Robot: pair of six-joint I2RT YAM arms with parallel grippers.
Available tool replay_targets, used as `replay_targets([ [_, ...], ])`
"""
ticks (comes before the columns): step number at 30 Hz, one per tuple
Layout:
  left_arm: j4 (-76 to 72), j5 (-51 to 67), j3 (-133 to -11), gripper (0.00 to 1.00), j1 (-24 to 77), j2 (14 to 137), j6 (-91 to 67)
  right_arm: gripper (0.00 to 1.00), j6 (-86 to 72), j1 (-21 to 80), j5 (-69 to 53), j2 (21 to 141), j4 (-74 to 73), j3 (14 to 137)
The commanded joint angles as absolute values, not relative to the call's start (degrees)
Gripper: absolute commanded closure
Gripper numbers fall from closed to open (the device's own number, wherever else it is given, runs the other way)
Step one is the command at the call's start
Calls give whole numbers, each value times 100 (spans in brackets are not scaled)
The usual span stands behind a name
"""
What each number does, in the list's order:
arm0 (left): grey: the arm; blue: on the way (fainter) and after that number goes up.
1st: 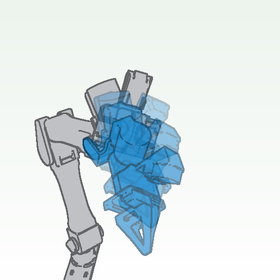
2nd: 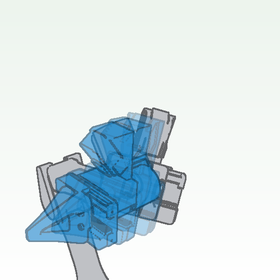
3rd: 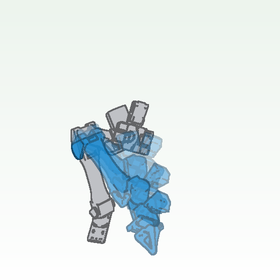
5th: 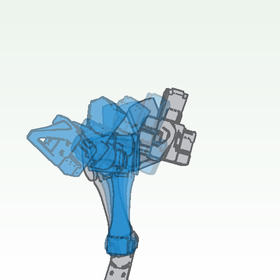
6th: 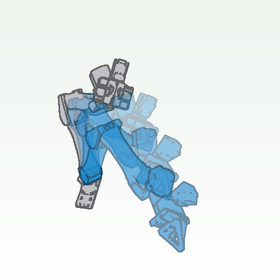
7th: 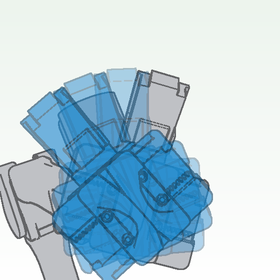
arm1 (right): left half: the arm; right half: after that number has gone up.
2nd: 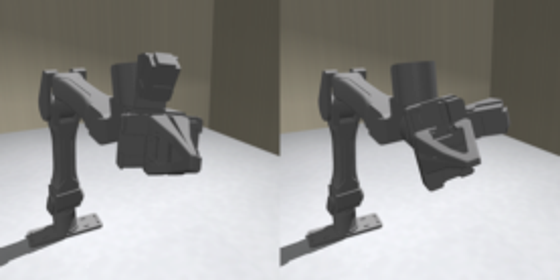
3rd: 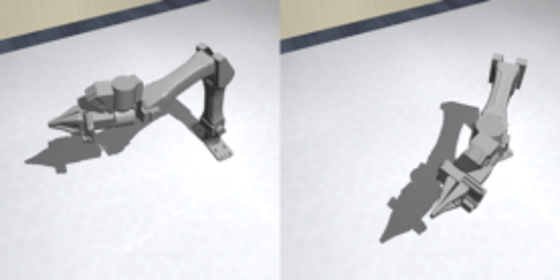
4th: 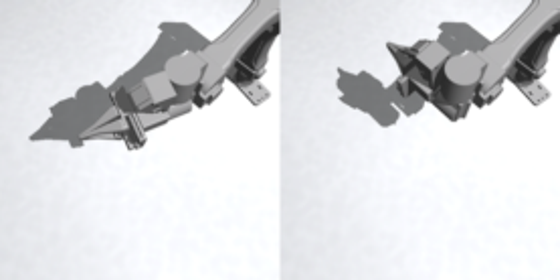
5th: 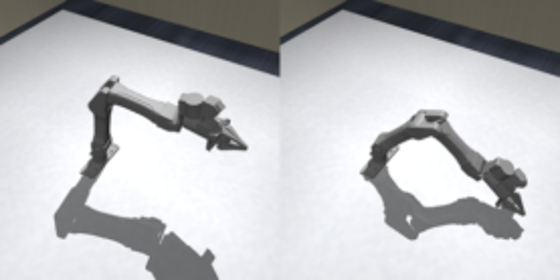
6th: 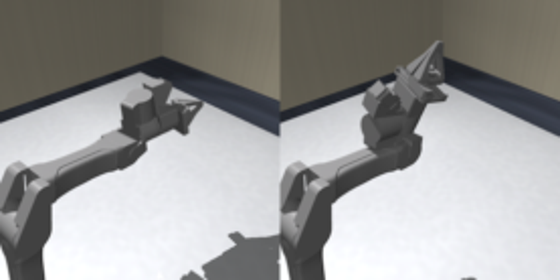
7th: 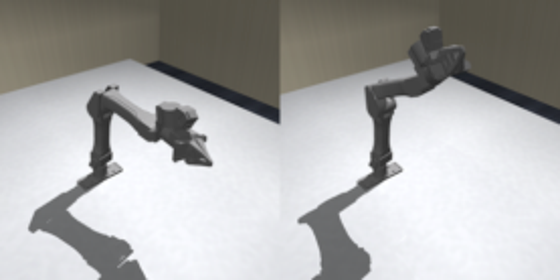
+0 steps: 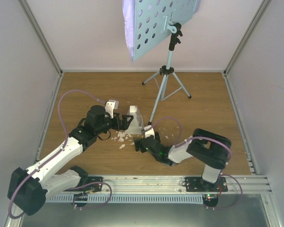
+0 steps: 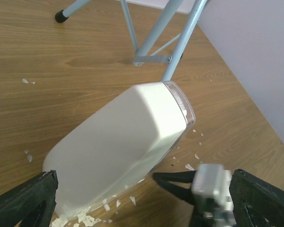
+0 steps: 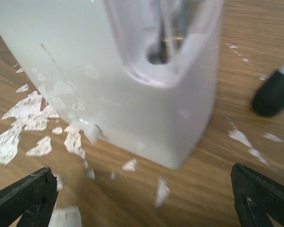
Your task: Pack up the instrument practice props
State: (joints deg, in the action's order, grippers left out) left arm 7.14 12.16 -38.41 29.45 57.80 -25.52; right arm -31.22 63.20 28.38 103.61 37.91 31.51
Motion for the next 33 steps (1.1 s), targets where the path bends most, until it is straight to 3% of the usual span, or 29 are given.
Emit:
replay_targets([
  [1, 1053, 938, -4300, 1, 2960, 5828, -2192, 0, -2917, 6271, 2998, 9326, 3844, 2575],
  [14, 1343, -852, -5584, 1, 4282, 7372, -2626, 0, -3552, 4022, 3065, 6453, 1174, 2071],
  [18, 1566, -1734, -5673, 1, 4351, 7642, -2909, 0, -3713, 3767, 3030, 5996, 921, 2012],
  [25, 1156, -1669, -5773, 2, 4368, 7894, -2898, 0, -4127, 3718, 2822, 5758, 931, 1579],
  [27, 1096, -1564, -5800, 9, 4368, 8018, -2839, 0, -4193, 3722, 2784, 5728, 864, 1506],
  [33, 1214, -1580, -5743, 46, 4368, 8043, -2626, 0, -4308, 3709, 2847, 5375, 650, 1242],
])
